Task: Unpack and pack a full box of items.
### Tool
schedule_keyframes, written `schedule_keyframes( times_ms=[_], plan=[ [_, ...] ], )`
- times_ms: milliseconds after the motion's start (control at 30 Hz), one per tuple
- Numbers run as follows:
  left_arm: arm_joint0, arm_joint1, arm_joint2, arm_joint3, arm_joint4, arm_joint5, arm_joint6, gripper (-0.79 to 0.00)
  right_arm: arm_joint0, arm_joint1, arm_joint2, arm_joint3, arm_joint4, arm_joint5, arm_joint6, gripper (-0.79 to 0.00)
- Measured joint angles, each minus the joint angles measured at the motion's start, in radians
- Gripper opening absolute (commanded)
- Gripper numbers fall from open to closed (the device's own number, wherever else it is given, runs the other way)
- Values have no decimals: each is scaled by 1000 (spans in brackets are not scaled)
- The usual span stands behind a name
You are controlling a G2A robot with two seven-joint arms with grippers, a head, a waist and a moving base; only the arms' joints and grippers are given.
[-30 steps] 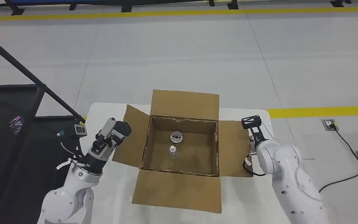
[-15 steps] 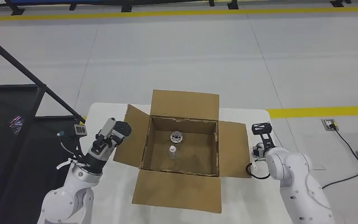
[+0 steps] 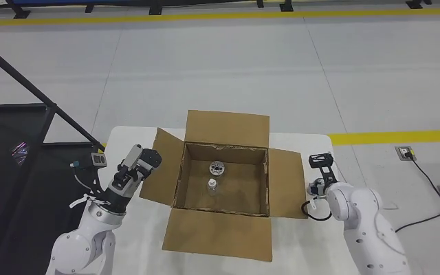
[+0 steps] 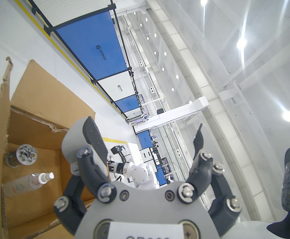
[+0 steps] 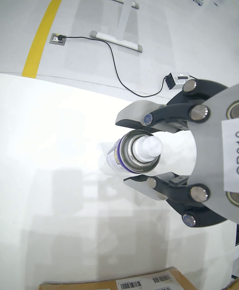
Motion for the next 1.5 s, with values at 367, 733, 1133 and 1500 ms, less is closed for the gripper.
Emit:
schedule_keyframes(
  times_ms=[367, 733, 1133, 1500],
  plan=[
    [0, 0, 0, 0, 0, 0, 0, 0, -62, 10, 91, -174, -23, 58, -51, 0],
    [3, 1, -1, -6, 8, -2, 10, 0, -96, 1, 47, -554, -132, 184, -144, 0],
    [54, 14, -105, -37, -9, -14, 90, 0, 145, -68, -444, -373, 73, -78, -43, 0],
    [77, 16, -136, -40, -39, -22, 110, 0, 350, -193, -735, 17, 230, 6, -122, 0]
  ],
)
